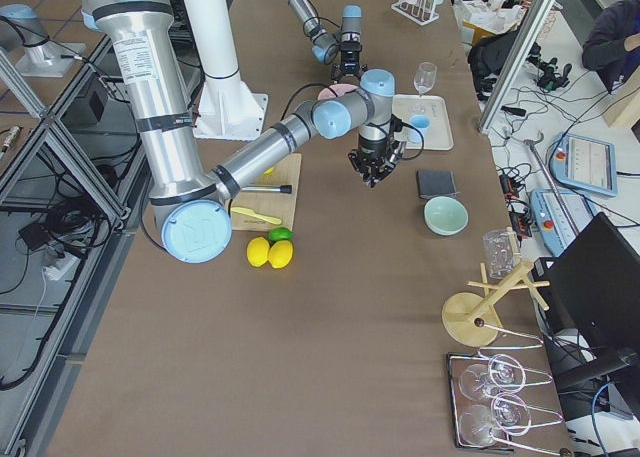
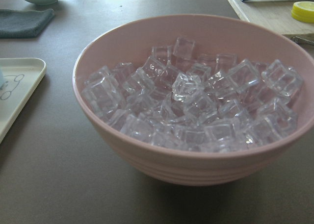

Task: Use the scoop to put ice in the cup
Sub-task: 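Raise the scoop with the right gripper and swing it toward the pink bowl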

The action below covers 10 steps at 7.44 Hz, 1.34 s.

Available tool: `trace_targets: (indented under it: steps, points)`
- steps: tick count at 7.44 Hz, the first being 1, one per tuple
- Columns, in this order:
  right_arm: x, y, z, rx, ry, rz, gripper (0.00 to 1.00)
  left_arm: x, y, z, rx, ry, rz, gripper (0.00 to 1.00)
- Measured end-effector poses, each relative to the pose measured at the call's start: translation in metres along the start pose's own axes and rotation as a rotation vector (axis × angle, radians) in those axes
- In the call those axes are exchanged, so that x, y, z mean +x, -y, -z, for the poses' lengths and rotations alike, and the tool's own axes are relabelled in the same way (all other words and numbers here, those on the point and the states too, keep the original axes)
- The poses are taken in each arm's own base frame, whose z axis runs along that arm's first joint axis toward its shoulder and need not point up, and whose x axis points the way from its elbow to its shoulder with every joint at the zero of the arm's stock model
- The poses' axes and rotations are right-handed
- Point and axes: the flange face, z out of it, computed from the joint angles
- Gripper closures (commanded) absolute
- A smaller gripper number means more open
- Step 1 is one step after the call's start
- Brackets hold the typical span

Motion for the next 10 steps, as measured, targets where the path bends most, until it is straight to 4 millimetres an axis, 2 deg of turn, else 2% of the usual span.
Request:
trace_targets:
  steps: [1, 2, 6, 7, 10]
  points:
    - [-0.002, 0.021, 0.011, -0.036, 0.005, 0.014, 1.00, 0.000, 0.002, -0.004, 0.002, -0.004, 0.008, 0.02]
    - [-0.005, 0.033, 0.022, -0.077, 0.020, 0.004, 1.00, 0.000, 0.004, -0.006, 0.005, -0.010, 0.021, 0.02]
    - [-0.027, 0.044, 0.060, -0.191, 0.070, -0.067, 1.00, 0.002, 0.015, -0.009, 0.016, -0.050, 0.036, 0.02]
    - [-0.038, 0.060, 0.071, -0.198, 0.079, -0.057, 1.00, 0.002, 0.016, -0.009, 0.018, -0.057, 0.037, 0.02]
    - [-0.102, 0.146, 0.093, -0.235, 0.123, -0.046, 1.00, 0.002, 0.017, -0.009, 0.018, -0.059, 0.036, 0.02]
